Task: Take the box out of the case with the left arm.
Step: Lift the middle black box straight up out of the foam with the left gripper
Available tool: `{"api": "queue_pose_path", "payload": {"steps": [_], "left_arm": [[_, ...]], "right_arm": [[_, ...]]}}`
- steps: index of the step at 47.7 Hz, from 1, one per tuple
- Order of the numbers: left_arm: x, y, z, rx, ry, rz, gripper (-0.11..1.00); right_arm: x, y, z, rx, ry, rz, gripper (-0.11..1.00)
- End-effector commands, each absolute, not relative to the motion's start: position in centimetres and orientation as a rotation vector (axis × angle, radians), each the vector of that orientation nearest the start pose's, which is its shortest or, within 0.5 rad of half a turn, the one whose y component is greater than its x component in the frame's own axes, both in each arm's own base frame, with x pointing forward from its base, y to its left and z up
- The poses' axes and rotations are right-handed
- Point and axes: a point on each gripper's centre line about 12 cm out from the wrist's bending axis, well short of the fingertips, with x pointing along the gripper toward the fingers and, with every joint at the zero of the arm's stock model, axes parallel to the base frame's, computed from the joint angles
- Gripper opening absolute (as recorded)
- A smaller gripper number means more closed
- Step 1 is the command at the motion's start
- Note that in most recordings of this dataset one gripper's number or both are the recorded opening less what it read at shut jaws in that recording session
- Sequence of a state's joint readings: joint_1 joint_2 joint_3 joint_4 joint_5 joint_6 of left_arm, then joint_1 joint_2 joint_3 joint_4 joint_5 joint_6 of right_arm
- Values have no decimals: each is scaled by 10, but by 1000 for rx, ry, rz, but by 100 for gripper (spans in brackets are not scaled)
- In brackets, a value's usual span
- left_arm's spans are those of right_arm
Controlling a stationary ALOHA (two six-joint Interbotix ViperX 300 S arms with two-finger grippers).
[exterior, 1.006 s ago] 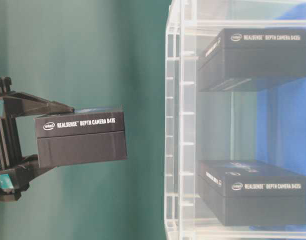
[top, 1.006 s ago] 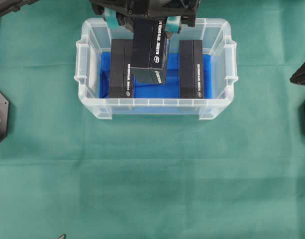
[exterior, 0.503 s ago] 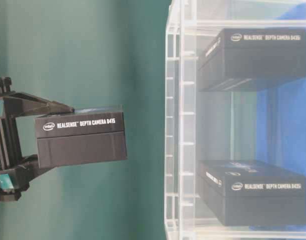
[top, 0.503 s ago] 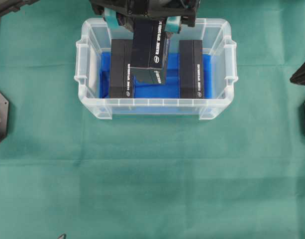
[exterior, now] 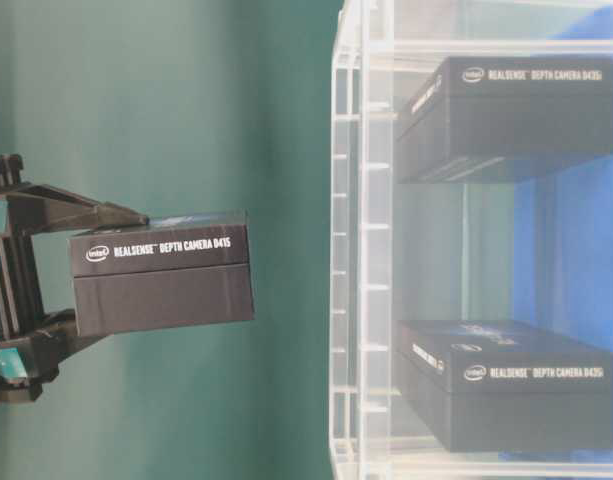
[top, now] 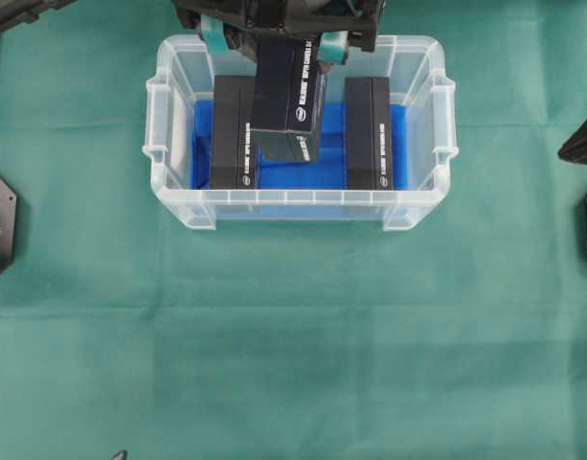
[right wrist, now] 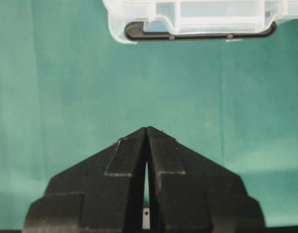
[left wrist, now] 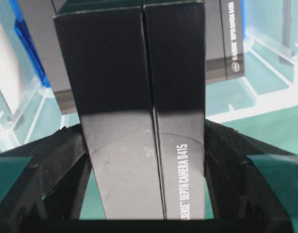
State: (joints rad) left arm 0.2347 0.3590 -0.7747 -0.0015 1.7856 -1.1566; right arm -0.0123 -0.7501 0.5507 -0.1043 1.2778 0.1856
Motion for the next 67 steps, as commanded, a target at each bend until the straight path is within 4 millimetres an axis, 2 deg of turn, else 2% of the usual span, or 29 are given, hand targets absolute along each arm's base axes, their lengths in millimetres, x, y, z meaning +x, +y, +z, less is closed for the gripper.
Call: {"api": "queue_pose_path", "payload": {"steps": [1, 45, 53, 67], "left_arm": [[439, 104, 410, -1120, 1063, 945, 62], [438, 100, 408, -1119, 1072, 947, 62], [442, 83, 407, -1107, 1085, 927, 62], [449, 25, 403, -1120, 1112, 913, 62]], "right_arm": [[190, -14, 352, 96, 1039, -184, 0], [190, -14, 352, 97, 1039, -185, 0], [190, -14, 352, 98, 1038, -186, 0], [190, -14, 352, 96, 1038, -183, 0]]}}
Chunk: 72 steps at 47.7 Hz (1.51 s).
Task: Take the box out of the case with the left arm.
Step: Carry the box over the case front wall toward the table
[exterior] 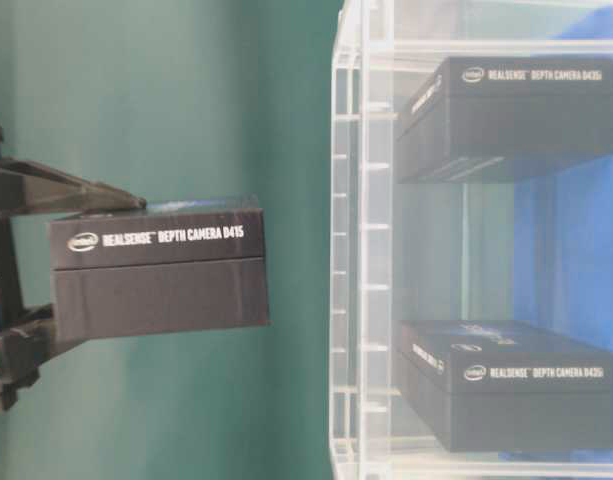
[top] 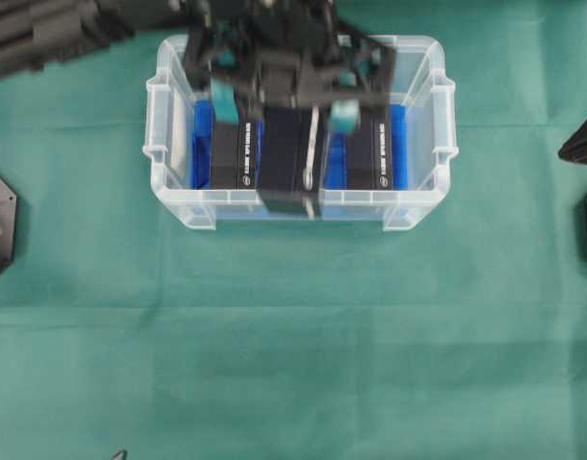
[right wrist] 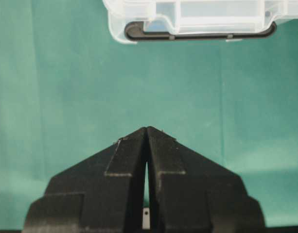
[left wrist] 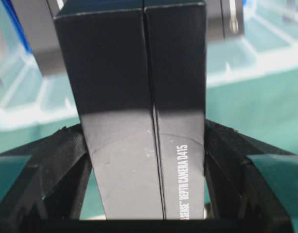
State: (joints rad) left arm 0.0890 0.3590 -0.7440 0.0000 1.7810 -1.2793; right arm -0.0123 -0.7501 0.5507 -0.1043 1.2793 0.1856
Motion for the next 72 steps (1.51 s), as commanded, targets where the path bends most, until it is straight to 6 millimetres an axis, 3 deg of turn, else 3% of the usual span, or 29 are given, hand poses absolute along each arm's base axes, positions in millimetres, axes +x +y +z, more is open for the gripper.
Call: {"api": "queue_pose_path", "payload": {"steps": [1, 21, 32, 46, 54, 72], "left_arm": [[449, 21, 403, -1121, 1113, 912, 62], [443, -75, 407, -1197, 1119, 905, 62], [437, -109, 410, -1262, 1105, 920, 62], [437, -111, 408, -1263, 1078, 936, 62], [437, -112, 394, -1241, 1099, 968, 62], [442, -111, 315, -1223, 1060, 980, 62]], "right_arm": [[190, -14, 352, 97, 1038, -185, 0], [190, -14, 352, 100, 1038, -182, 0], [190, -14, 352, 101, 1037, -183, 0], [190, -14, 352, 101, 1037, -183, 0], [190, -14, 352, 101, 1037, -183, 0], [190, -14, 352, 101, 1038, -183, 0]]}}
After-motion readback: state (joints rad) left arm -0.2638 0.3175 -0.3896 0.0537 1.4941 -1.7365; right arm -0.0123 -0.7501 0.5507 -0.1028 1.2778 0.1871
